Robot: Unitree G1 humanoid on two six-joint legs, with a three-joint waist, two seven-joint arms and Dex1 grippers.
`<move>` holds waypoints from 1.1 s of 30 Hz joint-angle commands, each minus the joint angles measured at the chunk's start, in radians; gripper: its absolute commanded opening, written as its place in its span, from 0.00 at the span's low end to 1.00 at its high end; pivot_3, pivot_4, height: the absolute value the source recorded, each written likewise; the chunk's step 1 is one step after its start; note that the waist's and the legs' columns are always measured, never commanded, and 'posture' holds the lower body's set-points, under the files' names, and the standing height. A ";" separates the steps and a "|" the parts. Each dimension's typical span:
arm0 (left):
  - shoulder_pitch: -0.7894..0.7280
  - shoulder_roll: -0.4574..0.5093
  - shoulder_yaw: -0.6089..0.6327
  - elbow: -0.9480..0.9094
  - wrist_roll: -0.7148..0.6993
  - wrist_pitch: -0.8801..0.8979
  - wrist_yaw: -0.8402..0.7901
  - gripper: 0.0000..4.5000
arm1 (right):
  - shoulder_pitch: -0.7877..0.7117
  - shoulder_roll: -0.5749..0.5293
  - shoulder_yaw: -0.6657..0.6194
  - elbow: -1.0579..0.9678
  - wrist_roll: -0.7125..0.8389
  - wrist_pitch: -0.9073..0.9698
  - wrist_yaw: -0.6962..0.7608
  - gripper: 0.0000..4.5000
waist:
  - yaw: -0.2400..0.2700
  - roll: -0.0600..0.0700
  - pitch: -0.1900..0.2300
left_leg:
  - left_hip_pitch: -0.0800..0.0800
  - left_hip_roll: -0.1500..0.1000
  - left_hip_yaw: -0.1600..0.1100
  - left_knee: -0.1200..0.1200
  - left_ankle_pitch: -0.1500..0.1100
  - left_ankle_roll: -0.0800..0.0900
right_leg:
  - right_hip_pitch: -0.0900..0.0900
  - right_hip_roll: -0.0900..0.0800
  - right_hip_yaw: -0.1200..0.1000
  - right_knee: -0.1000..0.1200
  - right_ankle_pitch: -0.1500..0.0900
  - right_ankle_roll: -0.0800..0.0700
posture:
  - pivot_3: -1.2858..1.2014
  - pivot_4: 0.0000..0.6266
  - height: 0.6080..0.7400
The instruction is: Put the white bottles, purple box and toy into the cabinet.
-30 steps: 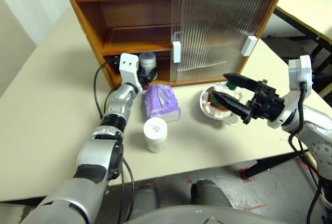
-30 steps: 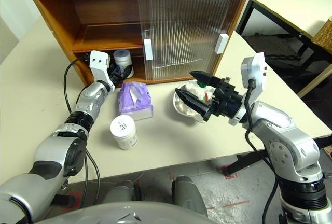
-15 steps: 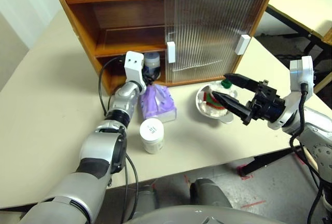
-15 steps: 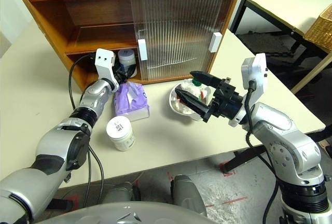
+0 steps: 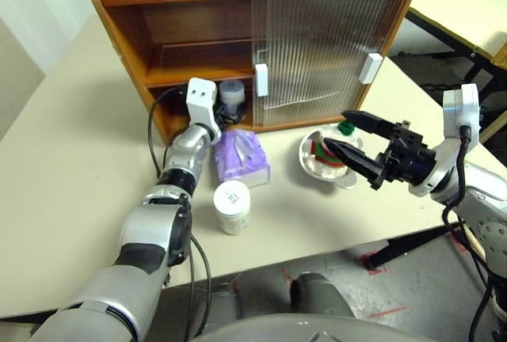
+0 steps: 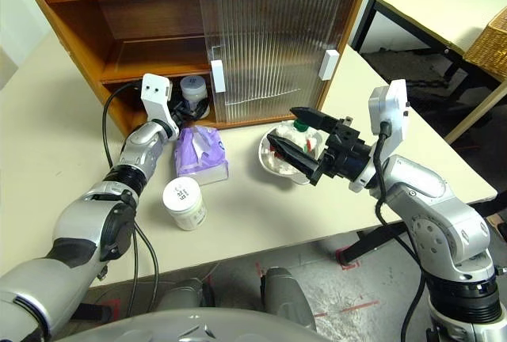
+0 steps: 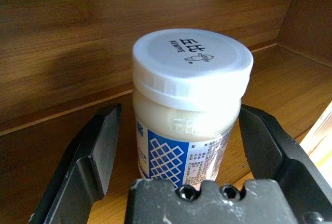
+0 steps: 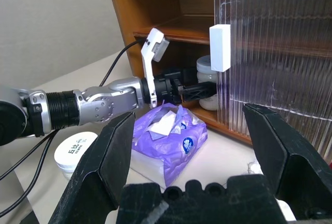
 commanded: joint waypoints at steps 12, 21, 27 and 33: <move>0.177 0.022 0.003 -0.310 -0.059 0.114 -0.094 0.99 | -0.042 -0.007 0.007 0.029 0.003 0.003 0.028 1.00 | 0.003 0.000 0.000 | 0.000 0.000 0.000 0.001 0.000 0.000 | 0.000 0.000 0.000 0.001 0.001 -0.001 | 0.47 0.00 1.00; 0.297 0.026 0.016 -0.505 -0.078 0.199 -0.032 0.96 | -0.054 -0.003 0.014 0.047 -0.003 -0.001 0.044 1.00 | 0.007 0.000 0.000 | 0.001 0.000 0.000 0.002 0.000 0.000 | 0.001 0.000 0.001 0.003 0.001 -0.001 | 0.47 0.00 1.00; 0.289 0.006 0.018 -0.483 -0.070 0.200 0.029 0.53 | -0.059 -0.001 0.017 0.048 -0.005 0.001 0.047 1.00 | 0.011 0.000 -0.001 | 0.002 0.000 0.000 0.003 0.000 0.000 | 0.001 0.000 0.001 0.003 0.002 0.000 | 0.47 0.00 1.00; 0.219 -0.008 0.025 -0.354 -0.055 0.162 0.105 0.01 | -0.053 -0.001 0.015 0.038 -0.002 0.005 0.041 1.00 | 0.012 -0.001 -0.001 | 0.002 0.000 0.000 0.004 0.000 0.000 | 0.001 0.000 0.001 0.003 0.001 0.001 | 0.47 0.00 1.00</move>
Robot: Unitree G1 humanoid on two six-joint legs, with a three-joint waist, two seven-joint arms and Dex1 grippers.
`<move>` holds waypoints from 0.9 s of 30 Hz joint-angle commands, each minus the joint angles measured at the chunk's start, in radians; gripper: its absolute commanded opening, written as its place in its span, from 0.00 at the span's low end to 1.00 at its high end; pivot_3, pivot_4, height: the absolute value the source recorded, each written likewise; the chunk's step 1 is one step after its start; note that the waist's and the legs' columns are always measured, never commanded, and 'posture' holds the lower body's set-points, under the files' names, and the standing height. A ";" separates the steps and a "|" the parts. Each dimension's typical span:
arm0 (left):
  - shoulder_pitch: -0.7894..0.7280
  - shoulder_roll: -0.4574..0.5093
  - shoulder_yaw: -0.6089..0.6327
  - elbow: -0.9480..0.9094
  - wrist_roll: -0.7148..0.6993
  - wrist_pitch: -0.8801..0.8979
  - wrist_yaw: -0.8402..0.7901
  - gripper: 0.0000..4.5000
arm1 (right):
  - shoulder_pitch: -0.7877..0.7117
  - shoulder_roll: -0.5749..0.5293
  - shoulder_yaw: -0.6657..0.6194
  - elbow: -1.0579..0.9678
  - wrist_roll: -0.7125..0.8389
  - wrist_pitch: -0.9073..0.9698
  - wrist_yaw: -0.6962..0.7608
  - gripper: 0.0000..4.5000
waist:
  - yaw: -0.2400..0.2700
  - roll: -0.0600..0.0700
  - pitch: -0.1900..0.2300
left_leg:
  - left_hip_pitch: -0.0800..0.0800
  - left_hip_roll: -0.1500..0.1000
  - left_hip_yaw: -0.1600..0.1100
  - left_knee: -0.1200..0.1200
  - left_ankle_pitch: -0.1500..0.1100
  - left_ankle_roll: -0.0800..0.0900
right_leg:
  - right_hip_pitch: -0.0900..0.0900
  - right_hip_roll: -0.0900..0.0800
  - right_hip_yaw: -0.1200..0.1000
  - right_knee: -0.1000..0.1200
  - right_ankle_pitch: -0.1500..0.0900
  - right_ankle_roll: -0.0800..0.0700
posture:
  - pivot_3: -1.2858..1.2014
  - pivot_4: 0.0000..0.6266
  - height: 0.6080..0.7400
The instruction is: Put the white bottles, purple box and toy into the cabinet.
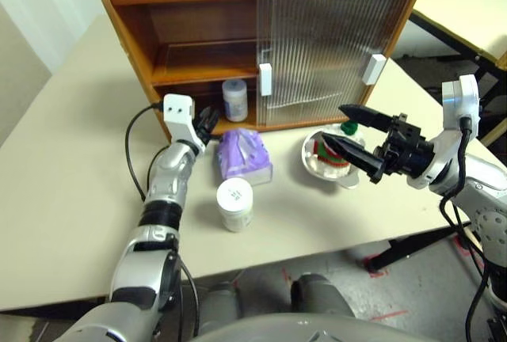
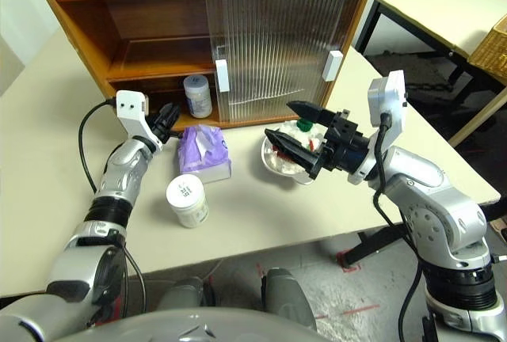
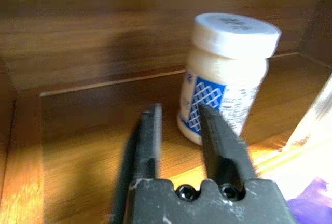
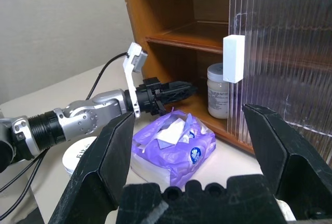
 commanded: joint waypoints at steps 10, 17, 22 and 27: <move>-0.187 -0.030 -0.008 0.330 0.046 -0.114 0.083 0.01 | 0.010 -0.004 0.000 -0.019 0.007 0.012 -0.014 1.00 | -0.003 0.000 0.000 | -0.001 0.000 0.000 0.001 0.000 0.000 | 0.000 0.000 0.000 0.000 0.000 0.002 | 0.46 0.00 1.00; -0.243 -0.031 -0.011 0.436 0.065 -0.141 0.085 0.01 | 0.017 -0.003 -0.003 -0.030 0.008 0.014 -0.024 1.00 | -0.008 0.000 0.000 | -0.001 0.000 0.000 0.001 0.000 0.000 | 0.000 0.000 0.000 0.000 -0.001 0.002 | 0.46 0.00 1.00; -0.266 -0.028 -0.017 0.473 0.078 -0.144 0.073 0.01 | 0.025 -0.004 -0.008 -0.039 0.010 0.013 -0.034 1.00 | -0.009 0.000 0.000 | -0.001 0.000 0.000 0.001 0.000 0.000 | 0.000 0.000 0.000 -0.001 -0.001 0.002 | 0.45 0.00 1.00; -0.278 -0.028 -0.015 0.492 0.085 -0.145 0.061 0.01 | 0.031 -0.004 -0.009 -0.047 0.013 0.013 -0.041 1.00 | -0.010 0.000 0.000 | -0.001 0.000 0.000 0.001 0.000 0.000 | 0.000 0.000 0.000 -0.001 -0.001 0.002 | 0.45 0.00 1.00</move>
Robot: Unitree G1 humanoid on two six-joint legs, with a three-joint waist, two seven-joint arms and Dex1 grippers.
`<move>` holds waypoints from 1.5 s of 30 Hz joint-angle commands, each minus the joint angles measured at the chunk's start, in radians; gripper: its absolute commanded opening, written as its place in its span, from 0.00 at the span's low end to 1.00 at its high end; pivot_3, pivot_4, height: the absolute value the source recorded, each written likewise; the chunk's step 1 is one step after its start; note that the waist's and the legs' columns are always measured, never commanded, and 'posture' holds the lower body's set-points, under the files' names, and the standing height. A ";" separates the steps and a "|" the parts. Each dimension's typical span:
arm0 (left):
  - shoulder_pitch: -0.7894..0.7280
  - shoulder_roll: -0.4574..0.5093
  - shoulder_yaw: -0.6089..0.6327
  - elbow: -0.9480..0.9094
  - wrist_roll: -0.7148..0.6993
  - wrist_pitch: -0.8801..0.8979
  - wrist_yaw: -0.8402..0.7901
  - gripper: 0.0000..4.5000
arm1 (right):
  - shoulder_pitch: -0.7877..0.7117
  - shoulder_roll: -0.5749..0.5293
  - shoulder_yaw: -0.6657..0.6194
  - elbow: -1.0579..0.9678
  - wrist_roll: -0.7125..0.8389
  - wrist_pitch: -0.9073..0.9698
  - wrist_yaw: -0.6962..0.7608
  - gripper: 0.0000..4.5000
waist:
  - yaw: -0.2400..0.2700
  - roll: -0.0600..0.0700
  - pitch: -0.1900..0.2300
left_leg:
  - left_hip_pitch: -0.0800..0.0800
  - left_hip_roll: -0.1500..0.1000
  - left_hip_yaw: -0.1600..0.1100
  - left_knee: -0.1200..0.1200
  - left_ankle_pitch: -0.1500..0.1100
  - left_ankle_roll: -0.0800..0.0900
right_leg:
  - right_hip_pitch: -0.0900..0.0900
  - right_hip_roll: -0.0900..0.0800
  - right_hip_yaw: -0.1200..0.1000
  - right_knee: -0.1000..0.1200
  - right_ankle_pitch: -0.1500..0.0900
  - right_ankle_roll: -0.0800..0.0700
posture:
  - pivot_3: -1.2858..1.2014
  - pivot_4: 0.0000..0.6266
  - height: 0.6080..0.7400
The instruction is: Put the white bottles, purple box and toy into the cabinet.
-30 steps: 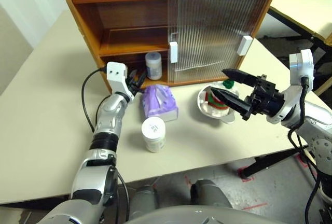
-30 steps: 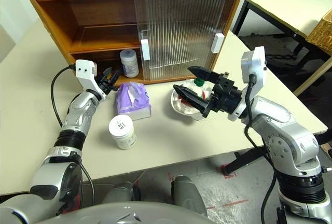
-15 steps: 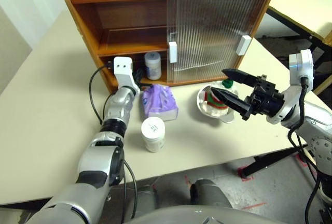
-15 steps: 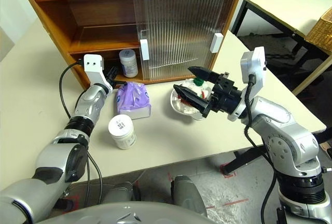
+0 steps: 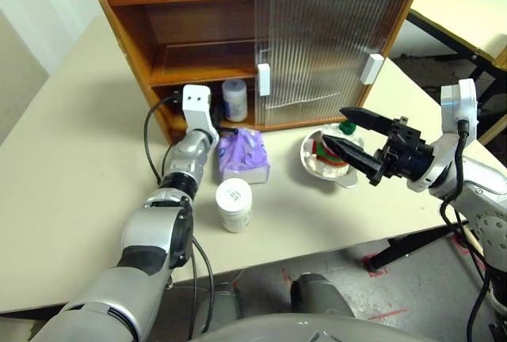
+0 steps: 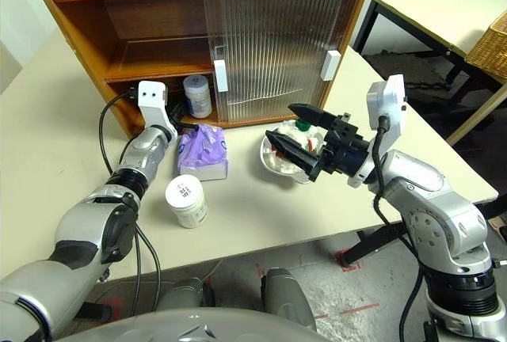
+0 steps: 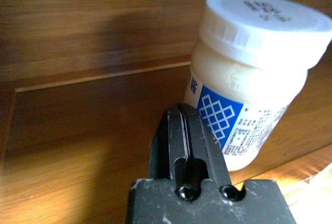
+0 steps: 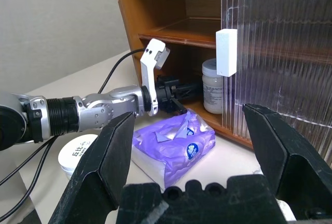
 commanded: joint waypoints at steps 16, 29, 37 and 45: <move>-0.035 -0.009 -0.010 0.036 0.021 -0.003 -0.064 0.01 | 0.014 -0.003 -0.008 -0.026 0.008 0.002 -0.014 1.00 | -0.001 0.000 0.000 | 0.000 0.000 0.000 0.000 0.000 0.000 | 0.000 0.000 0.000 0.000 0.000 0.000 | 0.45 0.00 1.00; -0.042 -0.004 -0.002 0.040 0.016 -0.014 -0.061 0.01 | 0.016 -0.003 -0.007 -0.029 0.009 0.002 -0.018 1.00 | -0.001 0.000 0.000 | 0.000 0.000 0.000 0.000 0.000 0.000 | 0.000 0.000 0.000 0.000 0.000 0.000 | 0.45 0.00 1.00; 0.026 0.019 0.050 -0.073 -0.042 -0.065 -0.085 0.01 | 0.015 0.000 -0.001 -0.023 0.009 0.001 -0.013 1.00 | -0.002 0.000 0.000 | 0.000 0.000 0.000 0.000 0.000 0.000 | 0.000 0.000 0.000 0.000 0.000 0.000 | 0.45 0.00 1.00; 0.156 0.022 0.047 -0.310 -0.085 0.012 -0.137 0.01 | -0.006 0.000 0.011 0.002 0.007 0.002 0.005 1.00 | 0.001 0.000 0.000 | 0.000 0.001 0.000 0.000 0.000 0.000 | 0.000 0.000 0.000 0.000 0.001 -0.002 | 0.47 0.00 1.00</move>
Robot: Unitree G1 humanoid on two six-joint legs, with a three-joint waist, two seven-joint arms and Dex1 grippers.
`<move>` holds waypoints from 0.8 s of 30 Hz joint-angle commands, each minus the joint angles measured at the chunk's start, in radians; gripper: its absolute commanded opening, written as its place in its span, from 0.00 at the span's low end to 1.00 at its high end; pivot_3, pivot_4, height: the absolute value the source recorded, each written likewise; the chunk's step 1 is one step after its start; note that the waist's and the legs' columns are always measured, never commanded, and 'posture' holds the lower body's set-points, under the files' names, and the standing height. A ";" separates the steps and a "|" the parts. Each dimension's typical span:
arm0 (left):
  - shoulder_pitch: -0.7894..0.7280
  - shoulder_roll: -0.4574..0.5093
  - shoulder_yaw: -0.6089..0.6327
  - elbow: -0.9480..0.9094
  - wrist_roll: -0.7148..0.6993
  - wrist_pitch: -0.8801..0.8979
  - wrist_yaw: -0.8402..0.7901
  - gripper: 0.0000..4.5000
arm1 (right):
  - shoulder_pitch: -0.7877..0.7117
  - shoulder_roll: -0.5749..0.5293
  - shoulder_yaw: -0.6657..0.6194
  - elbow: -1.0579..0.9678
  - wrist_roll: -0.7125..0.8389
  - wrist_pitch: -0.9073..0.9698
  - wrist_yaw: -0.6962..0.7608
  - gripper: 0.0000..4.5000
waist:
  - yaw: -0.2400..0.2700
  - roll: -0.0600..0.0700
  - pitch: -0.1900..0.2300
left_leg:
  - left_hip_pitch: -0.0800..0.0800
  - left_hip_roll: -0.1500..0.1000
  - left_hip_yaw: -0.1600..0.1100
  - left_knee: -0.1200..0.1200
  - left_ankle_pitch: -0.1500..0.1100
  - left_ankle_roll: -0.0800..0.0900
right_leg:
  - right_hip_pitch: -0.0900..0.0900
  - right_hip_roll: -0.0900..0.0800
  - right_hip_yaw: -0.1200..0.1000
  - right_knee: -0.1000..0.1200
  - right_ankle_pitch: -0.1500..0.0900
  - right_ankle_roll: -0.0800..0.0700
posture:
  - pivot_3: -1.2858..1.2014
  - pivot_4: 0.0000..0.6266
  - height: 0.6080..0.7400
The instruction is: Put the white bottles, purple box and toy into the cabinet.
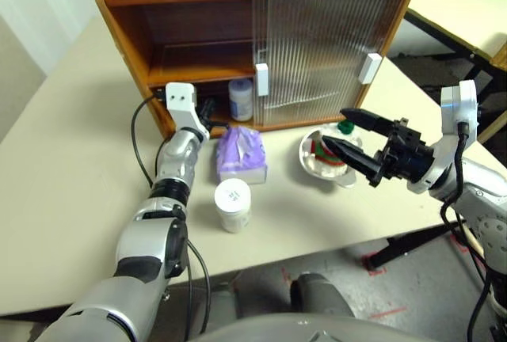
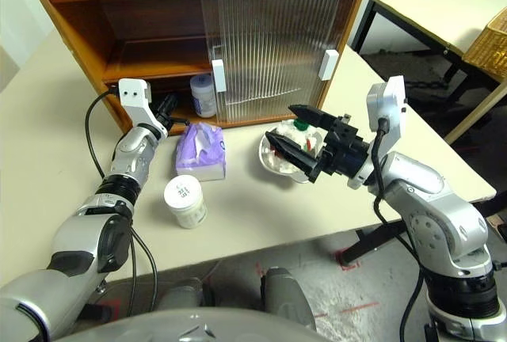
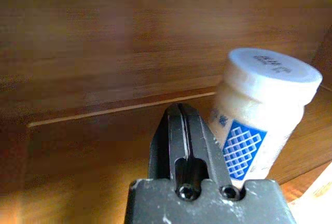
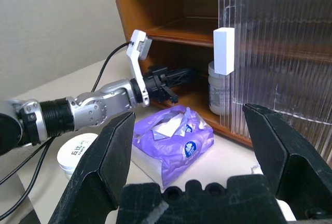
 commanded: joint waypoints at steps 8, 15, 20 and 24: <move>0.195 0.061 -0.015 -0.413 -0.108 0.205 -0.168 0.23 | -0.039 0.001 0.025 0.042 0.001 0.004 0.041 1.00 | 0.003 0.000 0.000 | 0.000 0.001 0.000 0.000 0.000 0.000 | 0.000 0.001 0.000 0.000 0.001 -0.002 | 0.48 0.00 1.00; 0.328 0.167 -0.019 -0.589 -0.213 0.283 -0.378 0.84 | -0.069 0.008 0.046 0.078 -0.007 -0.005 0.068 1.00 | 0.008 0.000 0.000 | 0.001 0.001 0.001 0.000 0.000 0.000 | 0.000 0.000 0.001 0.000 0.001 -0.002 | 0.50 0.00 1.00; 0.393 0.257 -0.013 -0.639 -0.265 0.277 -0.550 1.00 | -0.089 0.008 0.055 0.101 -0.015 -0.007 0.093 1.00 | 0.026 0.000 0.000 | 0.001 0.001 0.001 0.000 0.000 0.001 | 0.000 0.001 0.000 0.000 0.000 -0.004 | 0.51 0.00 1.00; 0.445 0.342 -0.006 -0.645 -0.314 0.261 -0.730 1.00 | -0.104 0.007 0.059 0.116 -0.020 -0.009 0.111 1.00 | 0.036 0.001 0.000 | 0.002 0.002 0.002 -0.001 0.000 0.001 | 0.000 0.000 0.000 0.001 -0.001 -0.006 | 0.51 0.00 1.00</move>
